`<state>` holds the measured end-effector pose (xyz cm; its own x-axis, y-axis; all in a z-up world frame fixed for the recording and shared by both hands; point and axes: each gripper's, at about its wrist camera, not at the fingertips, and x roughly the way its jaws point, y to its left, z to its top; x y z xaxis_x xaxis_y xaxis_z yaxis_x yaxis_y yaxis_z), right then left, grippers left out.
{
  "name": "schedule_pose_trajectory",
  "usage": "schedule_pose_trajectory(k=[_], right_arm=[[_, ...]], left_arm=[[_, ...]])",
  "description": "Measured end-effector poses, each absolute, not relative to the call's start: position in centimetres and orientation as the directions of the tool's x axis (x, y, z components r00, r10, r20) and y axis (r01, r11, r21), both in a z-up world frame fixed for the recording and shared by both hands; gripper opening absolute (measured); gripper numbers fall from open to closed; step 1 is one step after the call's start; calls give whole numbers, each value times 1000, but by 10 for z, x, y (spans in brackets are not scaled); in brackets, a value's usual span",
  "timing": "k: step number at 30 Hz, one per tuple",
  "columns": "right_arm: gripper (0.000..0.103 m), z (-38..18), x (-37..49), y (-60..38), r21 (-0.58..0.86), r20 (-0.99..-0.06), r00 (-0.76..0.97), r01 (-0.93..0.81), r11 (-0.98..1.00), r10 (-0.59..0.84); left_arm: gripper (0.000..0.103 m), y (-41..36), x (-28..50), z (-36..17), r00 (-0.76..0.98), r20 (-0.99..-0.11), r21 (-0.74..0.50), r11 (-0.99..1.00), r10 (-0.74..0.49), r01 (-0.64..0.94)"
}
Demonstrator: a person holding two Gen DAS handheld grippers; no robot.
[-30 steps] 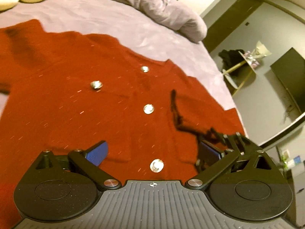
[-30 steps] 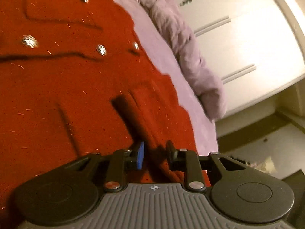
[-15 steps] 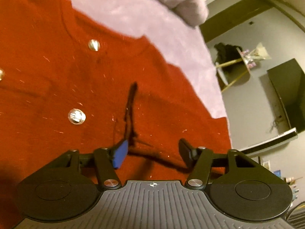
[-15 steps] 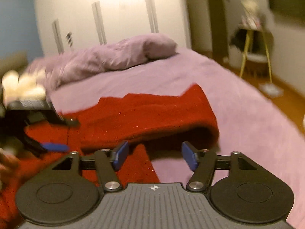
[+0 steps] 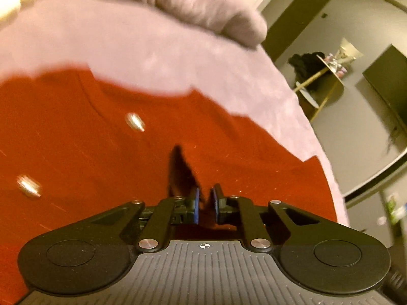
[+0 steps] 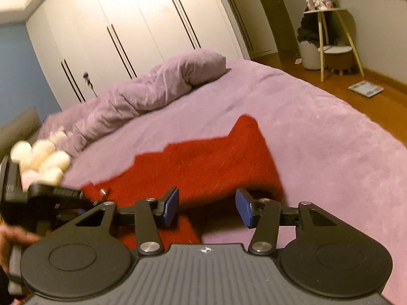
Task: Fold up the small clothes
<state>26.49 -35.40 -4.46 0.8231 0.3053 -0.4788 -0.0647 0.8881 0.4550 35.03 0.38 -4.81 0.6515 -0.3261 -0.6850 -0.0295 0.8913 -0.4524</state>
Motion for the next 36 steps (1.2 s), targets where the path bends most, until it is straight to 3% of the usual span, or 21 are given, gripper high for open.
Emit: schedule_pose_trajectory(k=[5, 9, 11, 13, 14, 15, 17, 19, 20, 21, 23, 25, 28, 29, 32, 36], right_arm=[[50, -56, 286, -335, 630, -464, 730, -127, 767, 502], [50, -77, 301, -314, 656, -512, 674, -95, 749, 533], [50, -85, 308, -313, 688, -514, 664, -59, 724, 543], [50, -91, 313, -317, 731, -496, 672, -18, 682, 549], [50, -96, 316, -320, 758, -486, 672, 6, 652, 558], [50, -102, 319, -323, 779, -487, 671, 42, 626, 560], [48, -114, 326, -324, 789, -506, 668, 103, 605, 546], [37, -123, 330, -322, 789, -523, 668, 146, 596, 529], [27, -127, 333, -320, 793, -525, 670, 161, 587, 526], [18, -128, 335, -318, 795, -526, 673, 172, 582, 520], [12, -129, 340, -314, 780, -546, 678, 196, 595, 493], [12, -123, 342, -304, 758, -547, 684, 161, 632, 483], [12, -111, 342, -282, 755, -455, 691, -35, 655, 561], [12, -111, 344, -277, 739, -464, 683, -53, 672, 564], [15, -123, 352, -268, 679, -559, 646, -2, 734, 519], [14, -127, 354, -276, 726, -526, 659, 20, 687, 537]], left_arm=[[13, 59, 321, -24, 716, -693, -226, 969, -85, -104], [13, 103, 305, -36, 678, -729, -104, 962, 99, -252], [17, 118, 300, -45, 672, -737, -137, 957, 73, -254], [27, 134, 297, -51, 671, -741, -255, 937, -30, -240], [39, 138, 297, -54, 681, -729, -299, 925, -64, -233], [45, 137, 299, -57, 688, -720, -334, 917, -97, -220], [45, 138, 307, -64, 681, -720, -380, 898, -135, -223], [33, 139, 318, -70, 672, -728, -385, 892, -136, -236], [9, 140, 322, -70, 668, -733, -373, 895, -125, -242], [9, 141, 325, -69, 666, -738, -358, 900, -108, -250], [9, 137, 332, -58, 692, -720, -308, 920, -58, -243], [8, 133, 331, -39, 747, -665, -240, 948, -4, -208], [8, 137, 328, -21, 802, -592, -173, 960, 78, -222], [8, 141, 329, -20, 804, -586, -156, 961, 97, -230], [7, 152, 331, -35, 772, -627, -147, 958, 103, -246], [7, 152, 324, -65, 724, -683, -116, 966, 93, -233]])
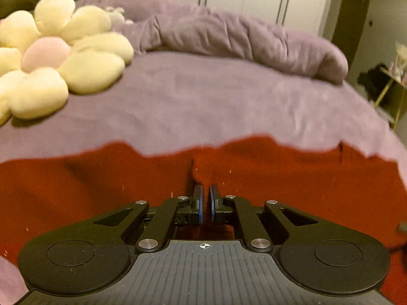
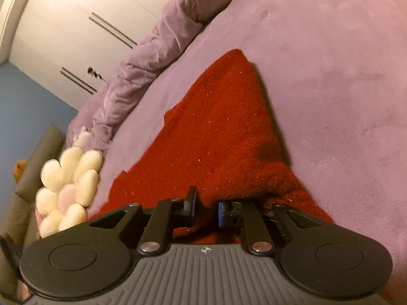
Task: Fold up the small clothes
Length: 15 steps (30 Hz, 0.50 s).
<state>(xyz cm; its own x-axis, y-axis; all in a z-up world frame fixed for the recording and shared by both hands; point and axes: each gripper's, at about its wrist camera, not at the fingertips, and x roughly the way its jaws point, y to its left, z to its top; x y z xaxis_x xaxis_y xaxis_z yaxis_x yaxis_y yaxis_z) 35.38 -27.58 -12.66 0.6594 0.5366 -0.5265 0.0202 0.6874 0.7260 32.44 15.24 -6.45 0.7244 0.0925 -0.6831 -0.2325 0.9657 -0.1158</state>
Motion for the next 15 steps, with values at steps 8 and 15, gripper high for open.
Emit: schedule_pose_trajectory(k=[8, 15], right_arm=[[9, -104, 361, -263, 447, -601, 745, 12, 894, 290], [31, -86, 342, -267, 466, -648, 651, -73, 882, 397]], left_arm=[[8, 135, 327, -62, 755, -654, -124, 978, 48, -169], [8, 139, 321, -79, 731, -681, -130, 977, 34, -167]])
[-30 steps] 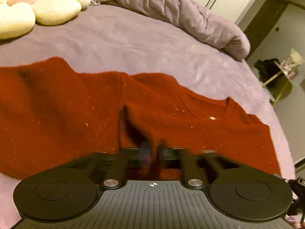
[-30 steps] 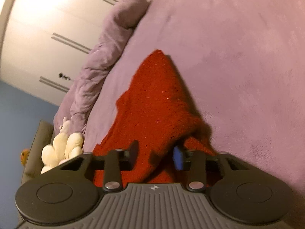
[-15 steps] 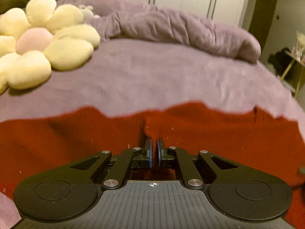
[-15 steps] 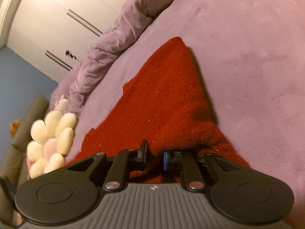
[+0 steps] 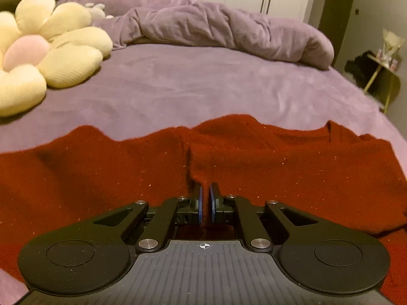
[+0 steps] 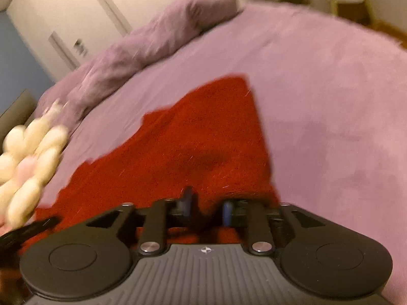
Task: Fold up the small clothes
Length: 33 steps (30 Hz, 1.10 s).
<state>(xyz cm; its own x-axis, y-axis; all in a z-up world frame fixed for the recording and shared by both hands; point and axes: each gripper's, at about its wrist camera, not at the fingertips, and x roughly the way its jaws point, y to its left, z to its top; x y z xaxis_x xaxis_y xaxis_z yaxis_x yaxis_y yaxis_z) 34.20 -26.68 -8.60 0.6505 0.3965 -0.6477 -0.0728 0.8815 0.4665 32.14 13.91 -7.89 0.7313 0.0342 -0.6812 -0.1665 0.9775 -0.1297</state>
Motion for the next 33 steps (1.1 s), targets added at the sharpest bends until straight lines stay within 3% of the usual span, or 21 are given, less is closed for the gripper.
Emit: schedule_pose_trajectory(k=[5, 14, 22, 25, 29, 33], right_arm=[[32, -53, 321, -275, 414, -583, 720, -134, 900, 376], [14, -82, 371, -194, -46, -698, 701, -252, 967, 150], [14, -103, 378, -173, -179, -638, 761, -293, 939, 116], [15, -93, 364, -171, -196, -632, 769, -283, 939, 100], [27, -90, 334, -157, -140, -624, 755, -361, 922, 200], [30, -109, 321, -135, -279, -621, 770, -395, 875, 150]], left_arm=[[7, 144, 320, -74, 741, -671, -158, 972, 24, -174], [7, 145, 316, -61, 764, -643, -115, 979, 53, -166], [8, 146, 319, -80, 717, -694, -86, 981, 68, -176], [13, 141, 318, -76, 713, -697, -65, 982, 82, -177], [19, 135, 314, -73, 707, -702, -48, 985, 87, -168], [42, 132, 312, -73, 686, -720, -29, 984, 101, -175]])
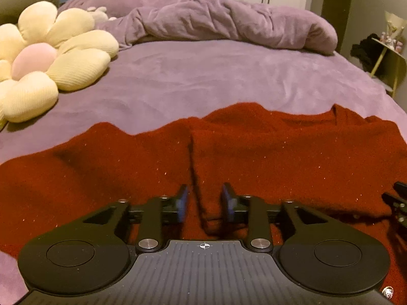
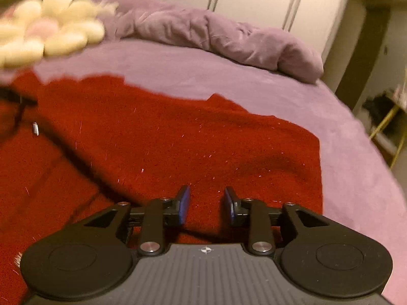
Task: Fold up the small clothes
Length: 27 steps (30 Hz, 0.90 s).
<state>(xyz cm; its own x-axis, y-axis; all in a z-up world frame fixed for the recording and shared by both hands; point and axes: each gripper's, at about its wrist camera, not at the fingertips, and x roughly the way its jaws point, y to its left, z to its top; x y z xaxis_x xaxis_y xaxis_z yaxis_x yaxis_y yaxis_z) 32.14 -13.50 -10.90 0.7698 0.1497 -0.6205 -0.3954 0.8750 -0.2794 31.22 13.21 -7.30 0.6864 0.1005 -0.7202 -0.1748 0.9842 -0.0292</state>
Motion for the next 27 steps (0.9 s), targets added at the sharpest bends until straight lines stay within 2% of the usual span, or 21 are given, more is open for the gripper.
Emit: schedule_pose_trajectory(k=[1, 3, 4, 6, 7, 9, 11, 13, 14, 16, 19, 22, 23, 25, 27], right_arm=[[30, -112, 322, -131, -307, -621, 772, -398, 864, 136], [31, -114, 322, -124, -352, -622, 775, -406, 844, 114], [31, -115, 323, -121, -364, -622, 776, -406, 838, 106], [31, -116, 323, -118, -377, -617, 781, -403, 834, 98], [31, -116, 321, -119, -380, -613, 784, -398, 835, 94], [33, -110, 318, -122, -350, -619, 780, -380, 856, 93], [37, -96, 310, -128, -260, -645, 755, -366, 894, 122], [52, -81, 293, -141, -127, -650, 732, -368, 921, 203], [63, -75, 281, -147, -58, -647, 720, -376, 925, 252], [64, -68, 257, -154, 18, -632, 712, -381, 924, 306], [64, -68, 231, -160, 81, -647, 686, -370, 925, 332], [64, -76, 217, -163, 138, -672, 659, -338, 931, 339], [64, -78, 216, -164, 150, -683, 651, -320, 935, 332], [64, -84, 214, -165, 173, -698, 639, -289, 941, 325], [64, -85, 210, -165, 179, -697, 645, -266, 947, 313]], left_arm=[[46, 133, 312, -73, 682, -725, -36, 983, 97, -178], [63, 135, 309, -73, 675, -731, -48, 980, 97, -193], [66, 136, 307, -73, 673, -733, -55, 978, 96, -199], [83, 141, 301, -70, 669, -737, -79, 971, 96, -226], [87, 146, 297, -69, 669, -738, -105, 965, 87, -241], [90, 161, 283, -66, 674, -738, -202, 946, 21, -251], [92, 184, 262, -64, 690, -724, -283, 915, -8, -287], [92, 215, 234, -63, 714, -700, -355, 869, -3, -345], [92, 235, 218, -65, 731, -683, -399, 836, 4, -378], [91, 276, 188, -73, 750, -660, -476, 747, 46, -464], [79, 333, 150, -89, 730, -673, -542, 591, 121, -598], [70, 378, 124, -99, 739, -649, -597, 482, 181, -642], [60, 391, 120, -102, 740, -643, -614, 446, 196, -651], [53, 419, 114, -109, 752, -625, -663, 366, 210, -653], [41, 442, 109, -119, 776, -594, -732, 257, 212, -631]])
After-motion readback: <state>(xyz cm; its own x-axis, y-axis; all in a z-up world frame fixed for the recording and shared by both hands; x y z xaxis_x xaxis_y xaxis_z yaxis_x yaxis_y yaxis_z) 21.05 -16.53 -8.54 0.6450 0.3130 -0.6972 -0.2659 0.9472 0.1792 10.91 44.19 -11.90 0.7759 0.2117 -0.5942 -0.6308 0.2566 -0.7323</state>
